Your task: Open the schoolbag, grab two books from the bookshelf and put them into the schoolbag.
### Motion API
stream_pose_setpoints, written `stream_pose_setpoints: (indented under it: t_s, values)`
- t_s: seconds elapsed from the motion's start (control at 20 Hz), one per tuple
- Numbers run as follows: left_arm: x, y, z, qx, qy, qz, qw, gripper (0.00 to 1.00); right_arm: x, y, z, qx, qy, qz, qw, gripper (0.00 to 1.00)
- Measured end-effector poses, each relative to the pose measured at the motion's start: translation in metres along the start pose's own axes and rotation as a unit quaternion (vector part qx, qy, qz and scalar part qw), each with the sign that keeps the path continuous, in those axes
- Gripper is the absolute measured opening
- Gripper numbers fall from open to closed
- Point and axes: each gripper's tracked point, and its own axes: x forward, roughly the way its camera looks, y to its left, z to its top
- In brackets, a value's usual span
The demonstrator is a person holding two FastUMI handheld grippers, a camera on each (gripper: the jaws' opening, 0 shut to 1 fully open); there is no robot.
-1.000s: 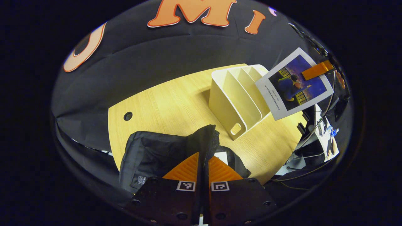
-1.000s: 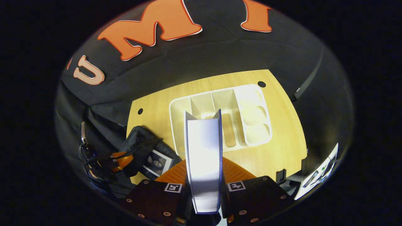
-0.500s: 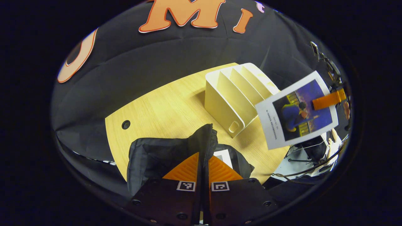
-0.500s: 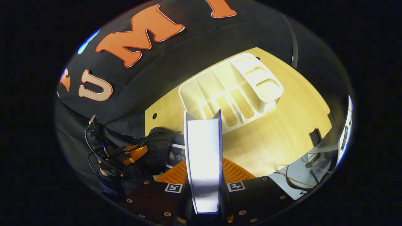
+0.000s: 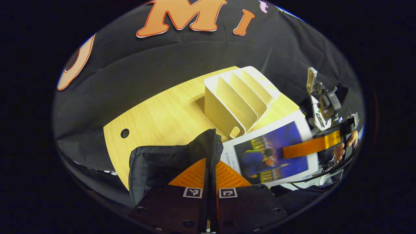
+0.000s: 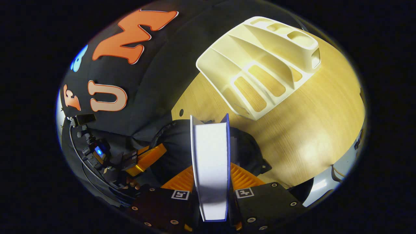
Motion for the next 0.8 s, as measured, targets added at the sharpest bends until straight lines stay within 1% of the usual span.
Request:
stream_pose_setpoints:
  t_s: [0.1,0.25,0.35,0.45,0.6,0.7,0.75,0.8]
  values:
    - [-0.001,-0.003,0.001,-0.001,-0.004,-0.002,1.000,0.04,0.027,0.003,-0.007,0.006,0.003,0.015,1.000,0.36]
    - [0.002,-0.012,-0.001,0.001,-0.004,-0.009,1.000,0.04,0.064,0.020,-0.022,0.022,0.020,0.059,0.998,0.36]
    - [0.002,-0.022,0.001,0.007,-0.006,-0.014,1.000,0.04,0.080,0.027,-0.027,0.042,0.024,0.080,0.996,0.36]
    - [0.002,-0.028,0.003,0.009,-0.009,-0.014,1.000,0.04,0.093,0.028,-0.030,0.042,0.024,0.085,0.995,0.36]
    - [0.005,-0.038,0.006,0.002,-0.006,-0.023,1.000,0.04,0.113,0.036,-0.033,0.039,0.035,0.105,0.993,0.36]
    - [0.007,-0.047,0.006,0.005,-0.005,-0.028,1.000,0.04,0.123,0.037,-0.036,0.038,0.044,0.119,0.991,0.36]
    - [0.010,-0.048,0.007,0.009,-0.004,-0.028,1.000,0.04,0.129,0.040,-0.039,0.038,0.048,0.124,0.990,0.46]
    - [0.011,-0.050,0.009,0.010,-0.005,-0.027,1.000,0.05,0.133,0.041,-0.044,0.038,0.056,0.129,0.989,0.36]
